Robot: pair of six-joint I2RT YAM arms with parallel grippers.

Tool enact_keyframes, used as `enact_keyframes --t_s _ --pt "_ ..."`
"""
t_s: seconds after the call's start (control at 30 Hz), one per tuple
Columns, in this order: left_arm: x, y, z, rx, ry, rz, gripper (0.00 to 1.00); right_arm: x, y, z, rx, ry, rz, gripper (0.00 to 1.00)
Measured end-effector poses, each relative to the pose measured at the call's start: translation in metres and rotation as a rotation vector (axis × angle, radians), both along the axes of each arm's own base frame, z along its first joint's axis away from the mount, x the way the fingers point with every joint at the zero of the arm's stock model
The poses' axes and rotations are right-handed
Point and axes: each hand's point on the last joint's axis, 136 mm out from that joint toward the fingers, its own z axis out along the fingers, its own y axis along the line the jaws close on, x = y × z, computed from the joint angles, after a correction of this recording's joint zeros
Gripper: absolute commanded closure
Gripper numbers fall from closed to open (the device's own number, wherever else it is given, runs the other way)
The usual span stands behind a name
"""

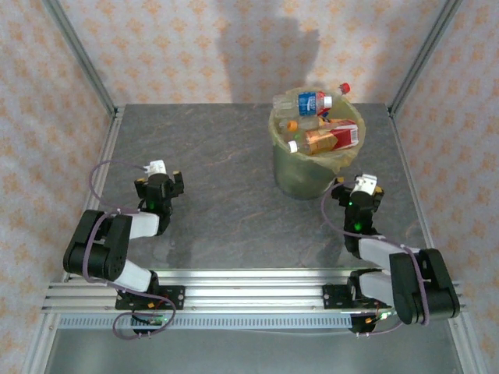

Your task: Put the plastic bottles in the bin

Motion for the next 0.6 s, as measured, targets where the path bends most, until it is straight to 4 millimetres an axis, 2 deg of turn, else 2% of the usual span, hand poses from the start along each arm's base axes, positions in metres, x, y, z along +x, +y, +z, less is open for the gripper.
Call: enact_keyframes --t_s 0.4,0.5,0.6 --pt "0.003 -0.005 0.0 -0.011 0.001 -0.048 0.0 0.034 0.003 -0.014 0.038 -0.007 0.003 0.01" --pt "0.003 -0.006 0.0 -0.011 0.001 -0.049 0.0 0.043 0.0 -0.02 0.043 0.025 -0.025 0.01" --pt "0.003 -0.006 0.0 -0.011 0.001 -0.049 0.0 0.052 -0.008 -0.016 0.052 0.03 -0.069 0.01"
